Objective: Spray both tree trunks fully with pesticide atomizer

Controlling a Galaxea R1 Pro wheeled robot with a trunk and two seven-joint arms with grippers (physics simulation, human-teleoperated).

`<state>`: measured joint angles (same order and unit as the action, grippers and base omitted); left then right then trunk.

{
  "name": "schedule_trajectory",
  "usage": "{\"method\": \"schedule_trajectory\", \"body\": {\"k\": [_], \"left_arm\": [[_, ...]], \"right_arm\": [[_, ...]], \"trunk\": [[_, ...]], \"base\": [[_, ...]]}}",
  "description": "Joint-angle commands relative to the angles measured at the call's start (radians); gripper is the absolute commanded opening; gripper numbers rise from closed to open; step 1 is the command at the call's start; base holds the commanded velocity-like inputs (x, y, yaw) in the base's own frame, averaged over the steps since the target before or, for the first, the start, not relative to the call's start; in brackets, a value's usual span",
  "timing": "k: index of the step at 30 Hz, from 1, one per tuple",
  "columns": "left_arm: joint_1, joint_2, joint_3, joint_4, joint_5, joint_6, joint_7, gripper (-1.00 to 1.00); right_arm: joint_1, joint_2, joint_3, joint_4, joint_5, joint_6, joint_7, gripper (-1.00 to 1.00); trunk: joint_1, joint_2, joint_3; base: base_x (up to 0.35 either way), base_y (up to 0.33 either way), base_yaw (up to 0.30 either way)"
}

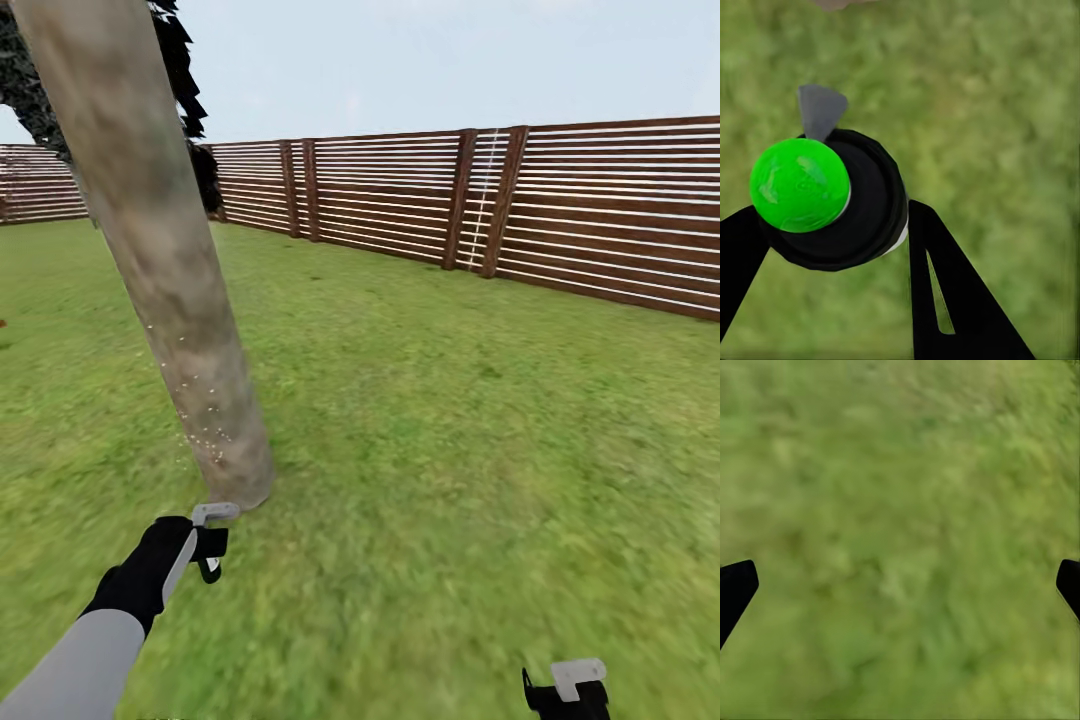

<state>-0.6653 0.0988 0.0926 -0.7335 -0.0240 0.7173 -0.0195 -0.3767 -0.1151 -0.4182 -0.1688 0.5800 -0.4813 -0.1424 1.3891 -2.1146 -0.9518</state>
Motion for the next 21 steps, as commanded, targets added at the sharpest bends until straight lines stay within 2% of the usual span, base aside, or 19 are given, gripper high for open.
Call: {"method": "schedule_trajectory", "body": {"k": [1,14,21], "left_arm": [[-0.001,-0.001,0.001,-0.001,-0.005,0.005,0.003,-1.00],[0.000,0.009,0.010,0.000,-0.012,0.005,0.007,-1.00],[0.018,0.013,0.012,0.001,-0.012,0.005,0.024,-1.00]], "right_arm": [[-0.001,0.000,-0.005,0.002,0.011,-0.003,-0.005,1.00],[-0.001,0.000,-0.005,0.001,0.011,-0.003,-0.005,1.00],[-0.001,0.000,-0.005,0.001,0.011,-0.003,-0.005,1.00]], "trunk": [[0.000,0.000,-0.001],[0.000,0.000,-0.001],[0.000,0.000,-0.001]], "base": [[0.143,-0.270,0.219],[0.151,-0.267,0.029],[0.137,-0.222,0.240]]}}
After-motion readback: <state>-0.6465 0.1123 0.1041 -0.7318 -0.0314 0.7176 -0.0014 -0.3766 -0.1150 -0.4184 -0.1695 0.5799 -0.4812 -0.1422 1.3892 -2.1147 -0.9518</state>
